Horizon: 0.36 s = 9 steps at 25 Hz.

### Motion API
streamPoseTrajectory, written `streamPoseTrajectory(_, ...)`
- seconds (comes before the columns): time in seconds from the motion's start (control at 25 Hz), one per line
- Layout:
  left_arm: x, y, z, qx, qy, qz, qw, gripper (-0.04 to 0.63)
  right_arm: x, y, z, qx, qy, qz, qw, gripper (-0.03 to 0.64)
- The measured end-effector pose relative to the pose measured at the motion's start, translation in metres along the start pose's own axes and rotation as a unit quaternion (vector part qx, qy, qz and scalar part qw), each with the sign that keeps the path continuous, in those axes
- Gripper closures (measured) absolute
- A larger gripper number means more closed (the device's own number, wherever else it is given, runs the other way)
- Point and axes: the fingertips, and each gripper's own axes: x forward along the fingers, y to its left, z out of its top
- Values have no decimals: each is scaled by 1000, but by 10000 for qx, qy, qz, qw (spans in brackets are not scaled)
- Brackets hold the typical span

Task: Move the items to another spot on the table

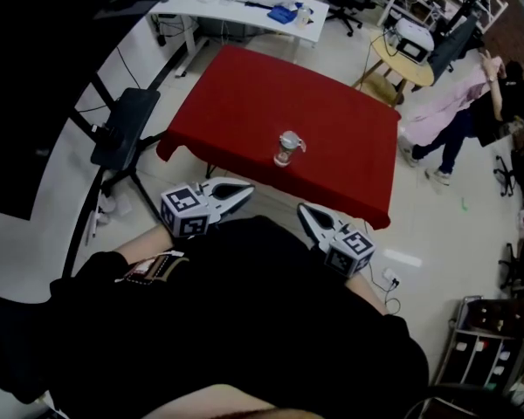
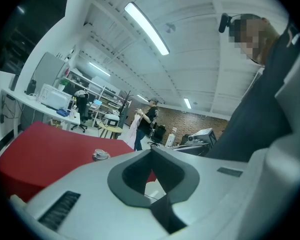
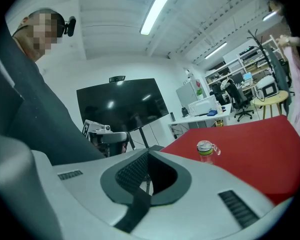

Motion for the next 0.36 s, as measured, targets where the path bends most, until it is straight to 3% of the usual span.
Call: streamPoseTrajectory(0.36, 1, -2, 6, 24, -48, -89, 9999, 603, 1, -5, -5, -141, -96, 60, 9998, 634)
